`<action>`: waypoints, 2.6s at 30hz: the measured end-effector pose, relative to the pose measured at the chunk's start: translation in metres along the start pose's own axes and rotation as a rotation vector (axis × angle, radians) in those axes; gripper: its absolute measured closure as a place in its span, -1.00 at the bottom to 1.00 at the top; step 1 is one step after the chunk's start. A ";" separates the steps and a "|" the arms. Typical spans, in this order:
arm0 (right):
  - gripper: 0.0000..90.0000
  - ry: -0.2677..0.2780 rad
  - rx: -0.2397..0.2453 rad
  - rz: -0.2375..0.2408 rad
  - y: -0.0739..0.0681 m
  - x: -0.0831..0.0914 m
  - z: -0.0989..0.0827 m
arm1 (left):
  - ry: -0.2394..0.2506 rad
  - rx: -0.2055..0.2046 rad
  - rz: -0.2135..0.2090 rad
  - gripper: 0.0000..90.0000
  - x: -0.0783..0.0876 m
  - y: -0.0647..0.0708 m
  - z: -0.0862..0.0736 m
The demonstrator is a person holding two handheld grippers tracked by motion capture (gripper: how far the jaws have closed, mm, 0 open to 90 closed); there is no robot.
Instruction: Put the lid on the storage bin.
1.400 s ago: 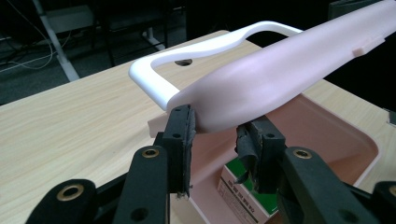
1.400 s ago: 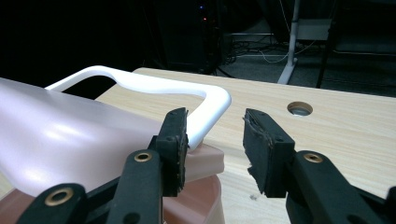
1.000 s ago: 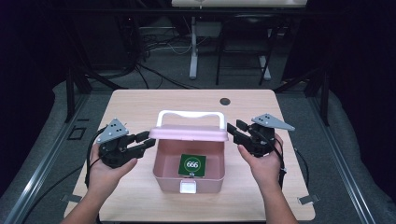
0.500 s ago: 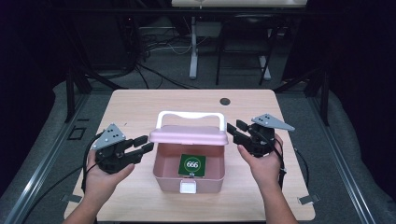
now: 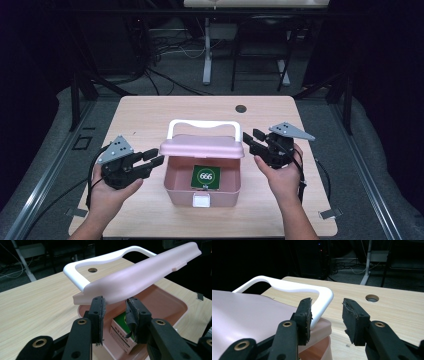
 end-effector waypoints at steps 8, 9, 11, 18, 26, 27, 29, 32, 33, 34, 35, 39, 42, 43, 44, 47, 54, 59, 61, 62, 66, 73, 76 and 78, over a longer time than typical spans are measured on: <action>0.31 0.000 0.002 -0.002 0.000 0.000 0.000 | -0.005 0.004 -0.007 0.49 0.001 0.001 -0.007; 0.31 0.000 0.001 -0.003 0.000 0.000 0.000 | -0.004 0.005 -0.007 0.49 0.001 0.001 -0.008; 0.31 0.000 0.002 -0.003 0.000 0.000 0.000 | -0.002 0.008 -0.008 0.49 0.001 0.001 -0.009; 0.31 0.002 0.001 0.001 -0.001 -0.001 -0.001 | -0.003 0.018 -0.015 0.49 0.001 0.001 -0.016; 0.31 -0.003 -0.001 -0.001 0.000 -0.002 -0.003 | -0.014 0.014 -0.017 0.49 0.001 0.002 -0.024; 0.31 -0.003 -0.001 -0.001 0.000 -0.002 -0.003 | -0.014 0.014 -0.017 0.49 0.001 0.002 -0.024; 0.31 -0.005 -0.001 -0.001 0.000 -0.003 -0.003 | -0.012 0.015 -0.018 0.49 0.000 0.003 -0.027; 0.31 -0.007 -0.001 0.000 0.000 -0.003 -0.003 | -0.010 0.019 -0.019 0.49 0.000 0.003 -0.031; 0.30 -0.006 -0.002 0.000 0.000 -0.003 -0.003 | -0.012 0.018 -0.018 0.49 0.000 0.003 -0.032; 0.30 -0.007 -0.001 0.000 0.000 -0.003 -0.003 | -0.013 0.016 -0.017 0.49 -0.001 0.003 -0.033; 0.30 -0.007 -0.001 0.000 0.000 -0.003 -0.003 | -0.013 0.016 -0.017 0.49 -0.001 0.003 -0.033; 0.30 -0.006 -0.003 -0.001 0.001 -0.003 -0.004 | -0.009 0.025 -0.021 0.49 -0.001 0.003 -0.038; 0.30 -0.007 -0.006 -0.001 0.001 -0.002 -0.004 | -0.010 0.031 -0.026 0.49 -0.001 0.003 -0.043; 0.30 -0.007 -0.006 -0.001 0.001 -0.003 -0.004 | -0.012 0.031 -0.024 0.49 -0.001 0.003 -0.045; 0.30 -0.007 -0.007 -0.002 0.001 -0.003 -0.004 | -0.018 0.027 -0.024 0.49 0.000 0.002 -0.047; 0.30 -0.006 -0.005 -0.001 0.001 -0.003 -0.004 | -0.021 0.023 -0.019 0.49 0.000 0.002 -0.051; 0.30 -0.010 -0.006 0.000 0.001 -0.004 -0.005 | -0.037 0.022 -0.013 0.49 -0.001 0.000 -0.063; 0.29 -0.011 -0.009 -0.001 0.001 -0.004 -0.006 | -0.040 0.028 -0.016 0.49 -0.002 0.000 -0.069; 0.29 -0.011 -0.008 -0.001 0.001 -0.004 -0.006 | -0.036 0.027 -0.012 0.49 -0.003 -0.001 -0.069; 0.29 -0.010 -0.009 0.000 0.001 -0.004 -0.006 | -0.042 0.028 -0.015 0.49 -0.003 0.000 -0.071; 0.29 -0.008 -0.009 -0.001 0.001 -0.004 -0.006 | -0.043 0.025 -0.013 0.50 -0.003 0.000 -0.074; 0.28 -0.016 -0.008 0.001 0.001 -0.006 -0.007 | -0.062 0.020 -0.006 0.51 -0.006 0.000 -0.081; 0.28 -0.016 -0.007 0.000 0.001 -0.006 -0.008 | -0.064 0.022 -0.007 0.51 -0.007 0.000 -0.083; 0.28 -0.016 -0.008 0.000 0.001 -0.006 -0.008 | -0.071 0.024 -0.005 0.51 -0.008 -0.001 -0.085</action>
Point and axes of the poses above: each handheld gripper's, and its own axes: x roughly backward along the jaws, z roughly out of its top, y roughly to its right, the point moved 7 cm from there along -x, roughly forward along the jaws, and after that the axes turned 10 degrees about x, right-handed, at the moved point
